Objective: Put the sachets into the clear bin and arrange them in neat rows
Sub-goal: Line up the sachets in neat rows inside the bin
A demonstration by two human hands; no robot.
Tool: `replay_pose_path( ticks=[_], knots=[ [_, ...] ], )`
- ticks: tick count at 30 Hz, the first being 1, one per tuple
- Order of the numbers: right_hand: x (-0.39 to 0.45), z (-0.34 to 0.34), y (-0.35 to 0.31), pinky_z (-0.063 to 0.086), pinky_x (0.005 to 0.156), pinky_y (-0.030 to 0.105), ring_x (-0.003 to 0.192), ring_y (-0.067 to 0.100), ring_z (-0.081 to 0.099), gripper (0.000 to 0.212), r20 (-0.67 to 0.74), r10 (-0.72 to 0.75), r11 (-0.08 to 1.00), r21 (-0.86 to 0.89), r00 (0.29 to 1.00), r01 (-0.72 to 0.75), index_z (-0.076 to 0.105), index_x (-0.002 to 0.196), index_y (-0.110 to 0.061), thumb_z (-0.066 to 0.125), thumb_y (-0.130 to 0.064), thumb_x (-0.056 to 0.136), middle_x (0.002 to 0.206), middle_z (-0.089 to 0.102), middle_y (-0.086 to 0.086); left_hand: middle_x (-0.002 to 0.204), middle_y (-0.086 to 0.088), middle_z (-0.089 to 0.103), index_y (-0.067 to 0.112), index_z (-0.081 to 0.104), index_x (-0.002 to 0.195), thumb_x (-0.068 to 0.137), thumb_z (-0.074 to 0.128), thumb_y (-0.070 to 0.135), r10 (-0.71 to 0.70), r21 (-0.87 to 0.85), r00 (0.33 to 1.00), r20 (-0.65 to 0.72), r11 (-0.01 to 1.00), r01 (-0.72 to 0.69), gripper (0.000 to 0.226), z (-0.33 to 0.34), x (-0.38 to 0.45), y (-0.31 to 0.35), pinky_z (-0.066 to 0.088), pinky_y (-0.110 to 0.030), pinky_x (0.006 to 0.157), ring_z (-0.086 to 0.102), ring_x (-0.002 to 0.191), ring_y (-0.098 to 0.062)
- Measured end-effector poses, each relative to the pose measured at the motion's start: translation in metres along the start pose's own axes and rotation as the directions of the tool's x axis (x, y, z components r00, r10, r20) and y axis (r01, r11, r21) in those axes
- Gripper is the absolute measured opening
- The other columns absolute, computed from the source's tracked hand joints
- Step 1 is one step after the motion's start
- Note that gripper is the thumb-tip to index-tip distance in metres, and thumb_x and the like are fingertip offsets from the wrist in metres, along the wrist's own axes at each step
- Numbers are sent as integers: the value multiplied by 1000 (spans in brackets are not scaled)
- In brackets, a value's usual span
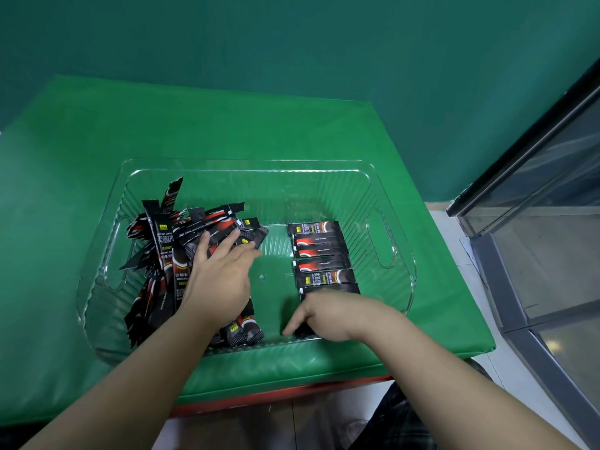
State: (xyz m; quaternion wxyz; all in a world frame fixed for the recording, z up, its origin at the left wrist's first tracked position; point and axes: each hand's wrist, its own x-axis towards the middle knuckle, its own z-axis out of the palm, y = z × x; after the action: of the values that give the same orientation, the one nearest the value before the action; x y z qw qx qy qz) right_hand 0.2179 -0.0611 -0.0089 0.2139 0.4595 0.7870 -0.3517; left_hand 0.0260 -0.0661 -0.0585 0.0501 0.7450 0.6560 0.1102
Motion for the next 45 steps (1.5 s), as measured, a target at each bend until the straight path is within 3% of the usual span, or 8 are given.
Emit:
replay_pose_path(
  ticks=[2,6,8,11,14,26,35,45],
  knots=[
    [-2,-4,1,39,74,17,105,16,56,61,12,40,999,15,999,-41,69,112,-31,31,9,84,135,55,-3,152,9,34,26,41,142,94,40,10,-1,-7,1000,1,1000,1,51,0,0,0,-26,-41,107,7,147,-11],
    [-10,-7,12,35,49,10,62,3,46,59,-24,45,995,96,999,-42,70,110,-31,33,6,86,114,63,-6,152,9,34,26,41,142,94,39,10,-4,-10,1000,-1,1000,4,52,1,1,0,-27,-40,106,6,147,-11],
    [-16,-7,18,37,48,18,51,8,43,54,-110,52,982,185,993,-31,71,108,-32,35,3,89,98,57,-5,153,9,33,27,40,143,94,39,10,-4,-4,1000,2,1000,4,52,1,1,0,-26,-41,107,5,147,-11],
    [-18,-6,28,47,71,21,79,15,61,53,-286,65,989,144,956,-25,70,109,-29,37,7,87,118,61,-1,152,7,35,26,42,142,93,41,9,-2,-15,1000,-2,1000,2,51,1,0,0,-25,-42,107,7,147,-12],
    [-14,-1,31,35,90,22,112,20,48,61,-395,20,1000,-8,918,-25,65,117,-26,39,16,80,118,54,4,152,8,35,26,42,142,93,41,9,-3,-14,1000,-3,1000,3,52,0,1,0,-27,-41,106,7,147,-11],
    [-19,7,32,37,92,24,117,20,47,64,-283,34,998,-40,959,-47,62,124,-25,38,14,80,125,52,4,151,8,37,26,44,141,93,41,9,7,-9,1000,-11,1000,-7,51,2,0,0,-34,-35,101,9,146,-11],
    [-25,2,25,37,102,27,125,20,46,63,-166,81,995,-35,983,-88,64,122,-25,34,11,80,139,49,3,152,10,34,28,40,143,94,39,10,-3,10,1000,0,1000,3,52,2,1,0,-26,-41,107,6,147,-10],
    [-24,6,25,42,102,33,126,23,43,70,-346,85,992,-55,935,-111,54,133,-22,37,16,77,131,46,8,151,8,37,25,44,141,93,41,9,7,-3,1000,-19,1000,-7,51,3,1,-1,-26,-40,107,10,146,-12]
  ],
)
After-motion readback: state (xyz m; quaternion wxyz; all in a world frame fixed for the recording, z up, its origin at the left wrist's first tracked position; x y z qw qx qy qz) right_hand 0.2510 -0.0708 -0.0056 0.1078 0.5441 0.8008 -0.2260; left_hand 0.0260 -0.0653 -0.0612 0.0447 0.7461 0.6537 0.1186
